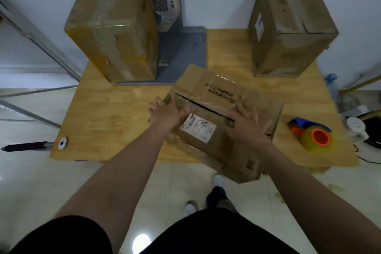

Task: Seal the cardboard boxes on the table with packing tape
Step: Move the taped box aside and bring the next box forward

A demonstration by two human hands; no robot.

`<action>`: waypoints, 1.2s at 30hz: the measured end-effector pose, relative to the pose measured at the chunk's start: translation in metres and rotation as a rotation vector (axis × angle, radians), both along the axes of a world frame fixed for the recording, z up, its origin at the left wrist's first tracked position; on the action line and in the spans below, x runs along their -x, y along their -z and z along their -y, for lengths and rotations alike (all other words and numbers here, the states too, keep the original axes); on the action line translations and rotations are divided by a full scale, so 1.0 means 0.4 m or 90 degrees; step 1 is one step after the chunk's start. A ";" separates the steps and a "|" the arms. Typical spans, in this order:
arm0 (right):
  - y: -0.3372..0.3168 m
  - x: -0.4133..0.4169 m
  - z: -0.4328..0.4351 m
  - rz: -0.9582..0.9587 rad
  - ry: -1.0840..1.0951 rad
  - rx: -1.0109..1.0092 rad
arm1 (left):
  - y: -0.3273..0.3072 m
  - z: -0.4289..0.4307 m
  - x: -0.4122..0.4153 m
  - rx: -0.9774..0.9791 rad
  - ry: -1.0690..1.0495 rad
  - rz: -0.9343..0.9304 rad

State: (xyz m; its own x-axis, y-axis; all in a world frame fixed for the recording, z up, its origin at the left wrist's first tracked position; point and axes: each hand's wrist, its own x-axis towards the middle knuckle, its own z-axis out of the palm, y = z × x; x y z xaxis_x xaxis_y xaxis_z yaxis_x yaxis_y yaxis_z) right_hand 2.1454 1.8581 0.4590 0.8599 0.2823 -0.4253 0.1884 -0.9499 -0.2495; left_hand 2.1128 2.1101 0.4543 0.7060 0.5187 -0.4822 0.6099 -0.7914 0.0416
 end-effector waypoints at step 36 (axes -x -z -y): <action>0.071 -0.336 0.430 0.203 0.339 -0.159 | -0.044 0.460 -0.307 0.095 0.071 0.162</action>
